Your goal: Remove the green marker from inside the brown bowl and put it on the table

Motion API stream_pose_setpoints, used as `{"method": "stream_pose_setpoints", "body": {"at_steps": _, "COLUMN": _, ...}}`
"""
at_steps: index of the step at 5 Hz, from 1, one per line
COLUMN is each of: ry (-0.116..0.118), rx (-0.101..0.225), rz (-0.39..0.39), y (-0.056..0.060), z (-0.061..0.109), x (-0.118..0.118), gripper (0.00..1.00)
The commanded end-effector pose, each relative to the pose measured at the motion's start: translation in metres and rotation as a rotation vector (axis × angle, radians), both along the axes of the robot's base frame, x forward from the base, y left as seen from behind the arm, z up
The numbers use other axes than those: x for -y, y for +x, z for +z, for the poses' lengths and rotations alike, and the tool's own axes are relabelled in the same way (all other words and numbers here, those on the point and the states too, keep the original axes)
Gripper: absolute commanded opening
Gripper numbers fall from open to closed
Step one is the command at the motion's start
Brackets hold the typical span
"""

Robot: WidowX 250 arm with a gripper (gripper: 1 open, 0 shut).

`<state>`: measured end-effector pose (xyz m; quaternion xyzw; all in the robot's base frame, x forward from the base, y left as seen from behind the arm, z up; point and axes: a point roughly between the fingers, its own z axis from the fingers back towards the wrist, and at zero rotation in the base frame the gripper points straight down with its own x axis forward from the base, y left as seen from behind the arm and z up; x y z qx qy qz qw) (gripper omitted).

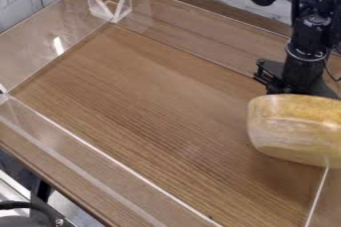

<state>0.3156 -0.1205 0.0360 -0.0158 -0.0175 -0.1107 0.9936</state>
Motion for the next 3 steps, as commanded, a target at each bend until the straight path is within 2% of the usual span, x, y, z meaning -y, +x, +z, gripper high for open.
{"method": "stream_pose_setpoints", "body": {"at_steps": 1, "ry": -0.009, "rx": 0.042, "rz": -0.031, "y": -0.002, "z": 0.028, "x": 0.004, "gripper": 0.00}}
{"method": "stream_pose_setpoints", "body": {"at_steps": 2, "ry": 0.007, "rx": 0.028, "rz": -0.052, "y": -0.008, "z": 0.036, "x": 0.003, "gripper": 0.00}}
{"method": "stream_pose_setpoints", "body": {"at_steps": 3, "ry": 0.010, "rx": 0.014, "rz": -0.060, "y": -0.012, "z": 0.042, "x": 0.001, "gripper": 0.00}}
